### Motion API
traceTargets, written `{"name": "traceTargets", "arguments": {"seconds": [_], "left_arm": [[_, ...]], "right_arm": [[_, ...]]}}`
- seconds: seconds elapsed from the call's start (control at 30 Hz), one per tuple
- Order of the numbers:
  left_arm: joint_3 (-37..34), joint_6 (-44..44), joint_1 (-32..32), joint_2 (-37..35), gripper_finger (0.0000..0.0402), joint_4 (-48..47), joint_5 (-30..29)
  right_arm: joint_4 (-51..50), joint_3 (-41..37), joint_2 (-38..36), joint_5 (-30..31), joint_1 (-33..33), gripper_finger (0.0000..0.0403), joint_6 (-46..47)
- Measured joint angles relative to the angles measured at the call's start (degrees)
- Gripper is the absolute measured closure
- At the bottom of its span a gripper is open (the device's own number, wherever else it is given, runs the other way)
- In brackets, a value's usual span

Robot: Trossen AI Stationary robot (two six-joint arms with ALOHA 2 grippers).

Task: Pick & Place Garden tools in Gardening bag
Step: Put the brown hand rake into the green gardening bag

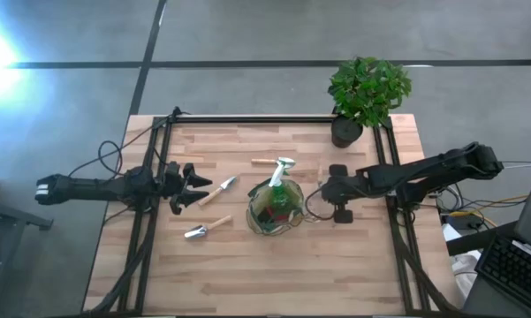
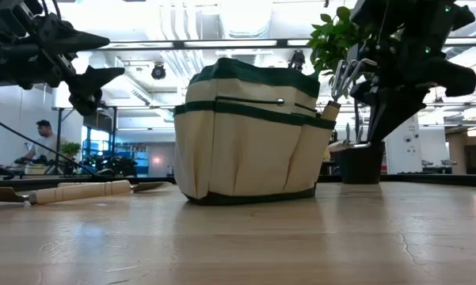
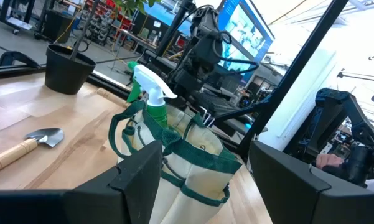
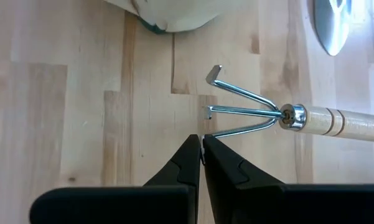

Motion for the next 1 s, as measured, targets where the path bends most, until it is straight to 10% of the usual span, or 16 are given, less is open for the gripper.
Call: {"name": "traceTargets", "arguments": {"seconds": [1.0], "left_arm": [[0.0, 0.01, 0.0, 0.02, 0.0156, 0.02, 0.0]], "right_arm": [[-0.68, 1.38, -9.92, -7.9, 0.37, 0.0395, -0.6]]}}
